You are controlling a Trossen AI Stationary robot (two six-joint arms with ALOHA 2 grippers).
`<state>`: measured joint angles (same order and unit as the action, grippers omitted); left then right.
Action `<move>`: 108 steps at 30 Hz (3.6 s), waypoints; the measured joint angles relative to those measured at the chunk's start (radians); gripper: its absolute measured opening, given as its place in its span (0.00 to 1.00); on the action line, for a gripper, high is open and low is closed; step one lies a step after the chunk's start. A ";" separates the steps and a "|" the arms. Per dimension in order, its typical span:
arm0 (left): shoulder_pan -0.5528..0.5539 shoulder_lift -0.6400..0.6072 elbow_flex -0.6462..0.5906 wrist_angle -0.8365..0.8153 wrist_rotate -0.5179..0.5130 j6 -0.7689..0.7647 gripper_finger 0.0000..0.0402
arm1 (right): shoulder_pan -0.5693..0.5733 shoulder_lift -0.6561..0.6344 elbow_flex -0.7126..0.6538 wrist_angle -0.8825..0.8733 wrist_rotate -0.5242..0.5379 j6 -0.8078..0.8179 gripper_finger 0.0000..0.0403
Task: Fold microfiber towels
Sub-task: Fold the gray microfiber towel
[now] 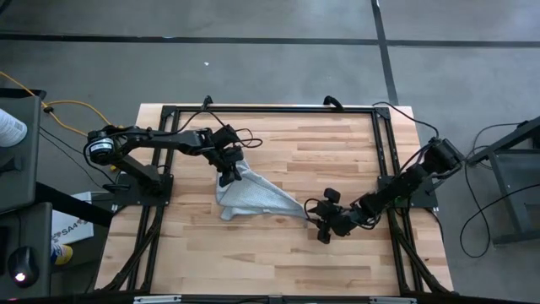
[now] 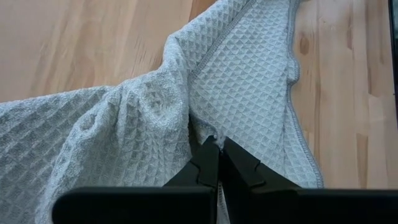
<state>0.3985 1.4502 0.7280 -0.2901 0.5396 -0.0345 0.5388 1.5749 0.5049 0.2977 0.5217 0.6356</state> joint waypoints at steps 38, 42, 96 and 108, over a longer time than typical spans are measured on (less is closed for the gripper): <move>0.000 0.000 0.000 -0.005 0.015 -0.003 0.00 | -0.005 0.086 -0.001 0.059 0.057 0.026 0.35; 0.000 0.000 0.000 -0.005 0.015 -0.003 0.00 | -0.005 0.086 -0.001 0.049 0.057 0.027 0.29; -0.150 -0.476 0.000 -0.048 -0.699 -0.018 0.00 | -0.144 -0.451 -0.001 -0.230 0.500 -0.395 0.01; -0.150 -0.516 0.065 0.000 -0.857 0.088 0.00 | -0.319 -0.522 -0.001 -0.086 0.593 -0.683 0.01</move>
<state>0.2485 0.9340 0.7932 -0.2897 -0.3175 0.0532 0.2201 1.0528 0.5041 0.2118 1.1144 -0.0476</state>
